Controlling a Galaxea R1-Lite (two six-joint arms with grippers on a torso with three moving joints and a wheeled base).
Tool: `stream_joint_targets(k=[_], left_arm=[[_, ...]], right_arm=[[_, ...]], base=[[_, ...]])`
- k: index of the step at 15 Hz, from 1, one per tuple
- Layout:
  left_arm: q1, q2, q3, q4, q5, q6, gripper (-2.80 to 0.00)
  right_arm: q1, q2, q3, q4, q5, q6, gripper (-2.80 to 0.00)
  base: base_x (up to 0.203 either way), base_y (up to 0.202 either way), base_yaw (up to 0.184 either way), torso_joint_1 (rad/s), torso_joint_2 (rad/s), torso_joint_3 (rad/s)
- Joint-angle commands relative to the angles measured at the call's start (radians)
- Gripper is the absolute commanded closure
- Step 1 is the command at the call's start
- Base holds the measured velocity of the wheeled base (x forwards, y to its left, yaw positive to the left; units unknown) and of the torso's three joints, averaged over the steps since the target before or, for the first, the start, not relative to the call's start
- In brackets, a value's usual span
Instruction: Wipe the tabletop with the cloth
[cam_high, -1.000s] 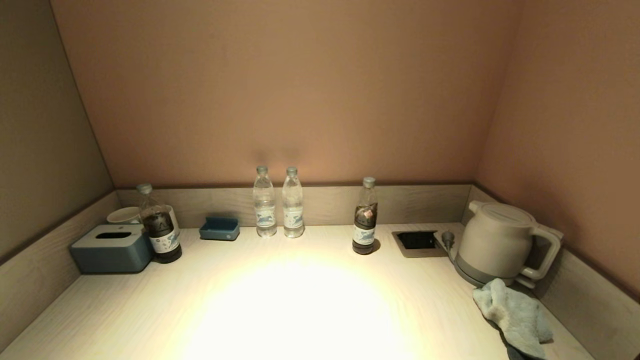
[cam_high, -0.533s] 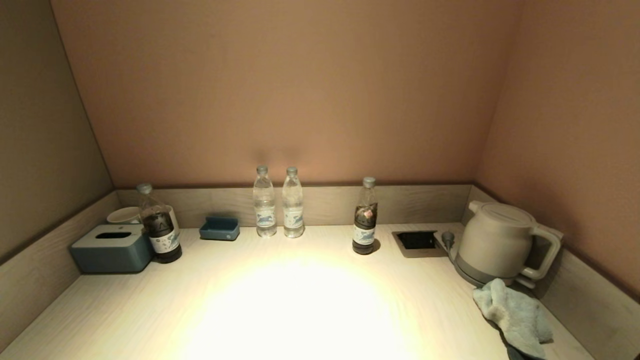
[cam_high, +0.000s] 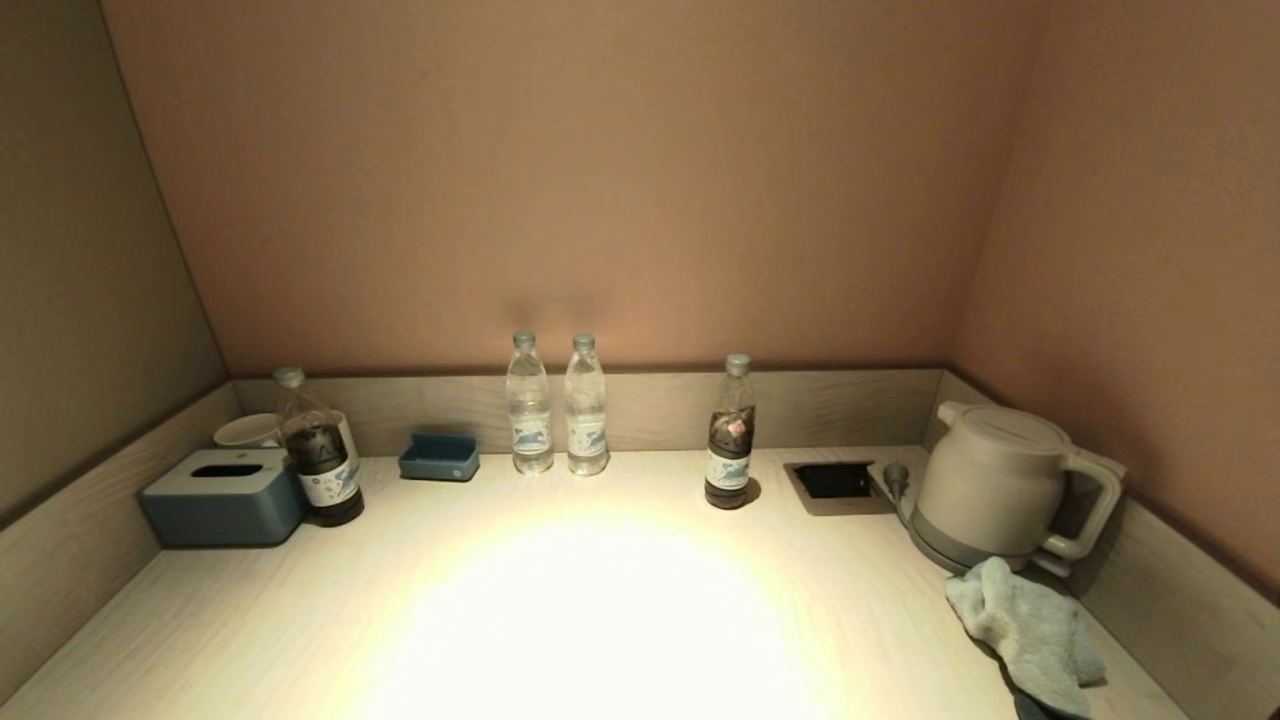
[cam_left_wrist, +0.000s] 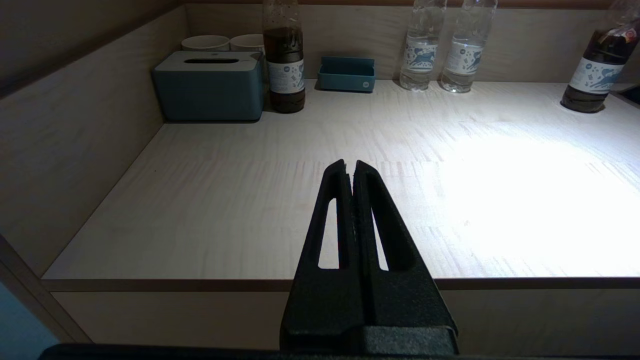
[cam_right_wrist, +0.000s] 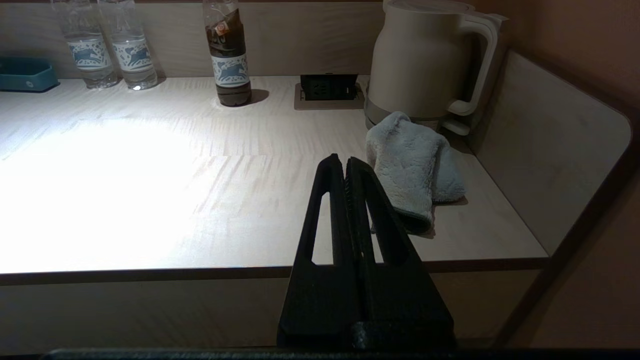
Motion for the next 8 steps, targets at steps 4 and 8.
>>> stream_joint_targets(k=[4,8], left_arm=[[0.000,0.000,-0.001,0.000,0.000,-0.002,0.00],[0.000,0.000,0.000,0.000,0.000,-0.001,0.00]], right_arm=[[0.000,0.000,0.000,-0.001,-0.012,0.018,0.00],[0.000,0.000,0.000,0.000,-0.011,0.018,0.00]], base=[[0.000,0.000,0.000,0.000,0.00,0.000],[0.000,0.000,0.000,0.000,0.00,0.000]])
